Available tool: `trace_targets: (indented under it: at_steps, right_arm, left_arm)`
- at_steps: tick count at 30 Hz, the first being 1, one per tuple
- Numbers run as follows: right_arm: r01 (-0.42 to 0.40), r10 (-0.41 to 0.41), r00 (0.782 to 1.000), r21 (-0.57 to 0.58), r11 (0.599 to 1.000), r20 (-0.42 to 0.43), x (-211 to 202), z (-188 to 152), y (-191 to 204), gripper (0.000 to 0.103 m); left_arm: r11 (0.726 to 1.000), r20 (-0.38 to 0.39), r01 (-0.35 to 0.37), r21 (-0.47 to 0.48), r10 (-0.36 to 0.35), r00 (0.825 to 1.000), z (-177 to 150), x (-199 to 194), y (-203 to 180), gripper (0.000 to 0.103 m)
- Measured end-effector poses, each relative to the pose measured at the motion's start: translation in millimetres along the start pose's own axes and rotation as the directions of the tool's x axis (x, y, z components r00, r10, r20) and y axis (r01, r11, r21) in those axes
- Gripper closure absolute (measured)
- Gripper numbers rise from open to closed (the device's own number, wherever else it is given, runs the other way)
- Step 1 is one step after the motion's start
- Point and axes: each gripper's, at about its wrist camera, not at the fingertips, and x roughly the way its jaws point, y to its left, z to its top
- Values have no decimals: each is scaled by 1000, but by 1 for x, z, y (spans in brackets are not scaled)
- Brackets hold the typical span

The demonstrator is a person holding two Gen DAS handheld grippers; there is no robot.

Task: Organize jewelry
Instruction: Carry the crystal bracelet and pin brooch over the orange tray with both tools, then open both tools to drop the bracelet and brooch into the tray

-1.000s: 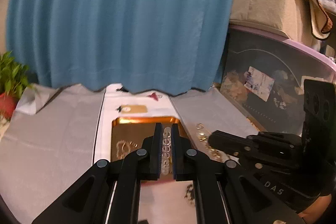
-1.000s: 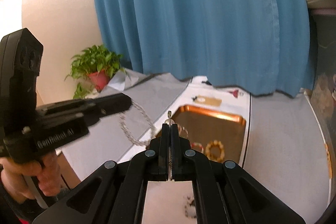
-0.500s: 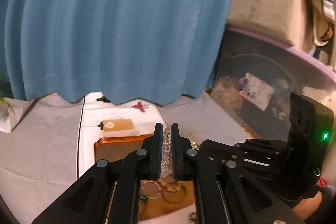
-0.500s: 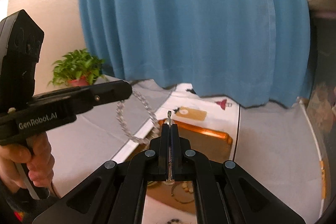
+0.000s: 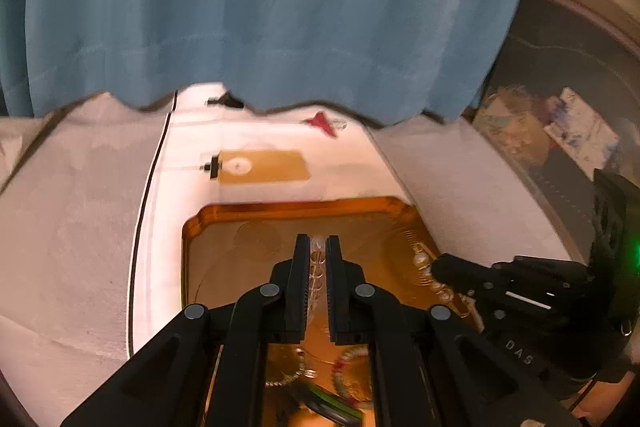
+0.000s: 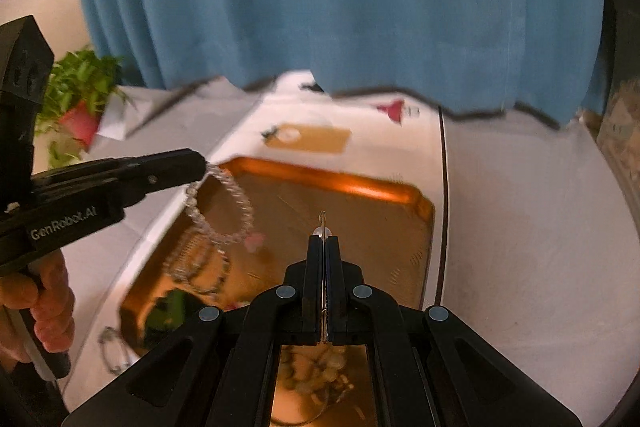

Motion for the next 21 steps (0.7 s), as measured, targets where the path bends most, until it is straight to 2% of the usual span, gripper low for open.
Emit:
trace_targets:
  at_steps: [5,8,9,10,11,12,13,14,15,16,18,21]
  right_arm:
    - [14,-14,999,-5,1000,-36,19,-4,-4,102]
    - [-15,16,999,29,999,-43,17,-7,-8,100]
    - [-16,18,999,40,999,-46,15,-7,-8,98]
    - [-14,16,999,41,999,-49,13,-8,-8,95]
    - [-12,13,999,38,999,-45,9,-8,-5,93]
    - [-3,4,1000,33,999,-29,0,-10,-3,83]
    - [-4,5,1000,33,999,-14,-9,-11,0,64]
    - [-17,17,1000,37,999,4,-19,-13,2,53]
    - [-44,43,999,47,998,34,-34,-15,5,34]
    - [-59,56,997,49,997,51,-44,-17,8,23]
    - [-78,74,994,42,996,76,-71,-24,16,18]
    - [-60,60,993,3,998,104,-110,-37,33,14]
  left_arm:
    - [999,-30,-41,-25,40,999,-6,11,10,98]
    - [998,-44,-56,-26,55,998,-7,4,9,95]
    - [997,-52,-76,-26,75,996,-8,0,7,88]
    - [996,-49,-79,-29,78,996,-9,-6,6,74]
    - [997,-38,-74,-30,73,997,-10,-14,4,65]
    - [997,-26,-77,-29,76,997,-10,-22,1,46]
    - [996,-4,-86,-26,86,996,-12,-32,-2,38]
    - [994,35,-105,-15,105,994,-15,-50,-8,36]
    - [994,50,-113,-6,114,992,-17,-60,-13,32]
    - [993,62,-121,2,121,991,-21,-73,-18,31]
    - [994,74,-105,3,104,992,-30,-99,-28,31]
    - [996,99,-93,13,92,991,-43,-135,-44,30]
